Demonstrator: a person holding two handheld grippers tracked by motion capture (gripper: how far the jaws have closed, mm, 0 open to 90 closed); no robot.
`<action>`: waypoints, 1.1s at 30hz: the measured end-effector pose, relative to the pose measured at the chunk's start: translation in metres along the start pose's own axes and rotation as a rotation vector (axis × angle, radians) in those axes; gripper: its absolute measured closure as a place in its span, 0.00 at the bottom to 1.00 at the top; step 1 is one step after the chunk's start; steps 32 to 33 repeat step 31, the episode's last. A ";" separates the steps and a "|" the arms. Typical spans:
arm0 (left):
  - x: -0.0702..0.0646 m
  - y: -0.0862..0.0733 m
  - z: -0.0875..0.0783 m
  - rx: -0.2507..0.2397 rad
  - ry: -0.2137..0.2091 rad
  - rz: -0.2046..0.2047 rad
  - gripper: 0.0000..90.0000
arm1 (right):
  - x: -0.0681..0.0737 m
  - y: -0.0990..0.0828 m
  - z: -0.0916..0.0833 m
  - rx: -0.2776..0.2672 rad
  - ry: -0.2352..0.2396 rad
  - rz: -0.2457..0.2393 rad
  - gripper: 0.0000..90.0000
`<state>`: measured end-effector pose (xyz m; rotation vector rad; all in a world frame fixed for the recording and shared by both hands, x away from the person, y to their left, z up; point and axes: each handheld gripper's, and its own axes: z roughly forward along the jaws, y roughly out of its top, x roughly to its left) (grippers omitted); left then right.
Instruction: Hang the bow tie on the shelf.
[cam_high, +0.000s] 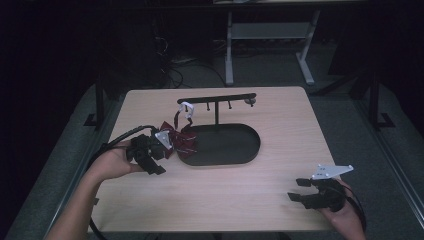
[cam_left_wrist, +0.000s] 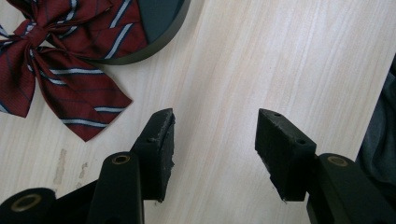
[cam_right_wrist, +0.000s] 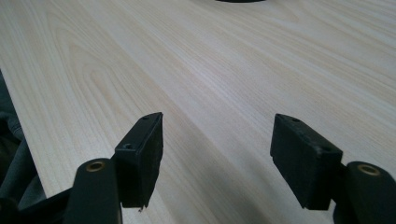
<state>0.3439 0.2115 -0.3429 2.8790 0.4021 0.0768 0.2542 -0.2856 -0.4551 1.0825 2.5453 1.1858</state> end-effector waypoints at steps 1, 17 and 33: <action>-0.001 0.000 0.000 0.000 0.000 0.003 0.52 | 0.000 0.000 0.000 0.001 0.000 0.001 0.38; -0.011 -0.014 0.015 0.002 -0.002 -0.013 0.50 | 0.000 -0.001 0.000 0.001 0.002 0.009 0.38; -0.029 -0.028 0.027 -0.028 0.013 -0.024 0.47 | 0.000 -0.001 0.000 -0.001 0.005 0.005 0.38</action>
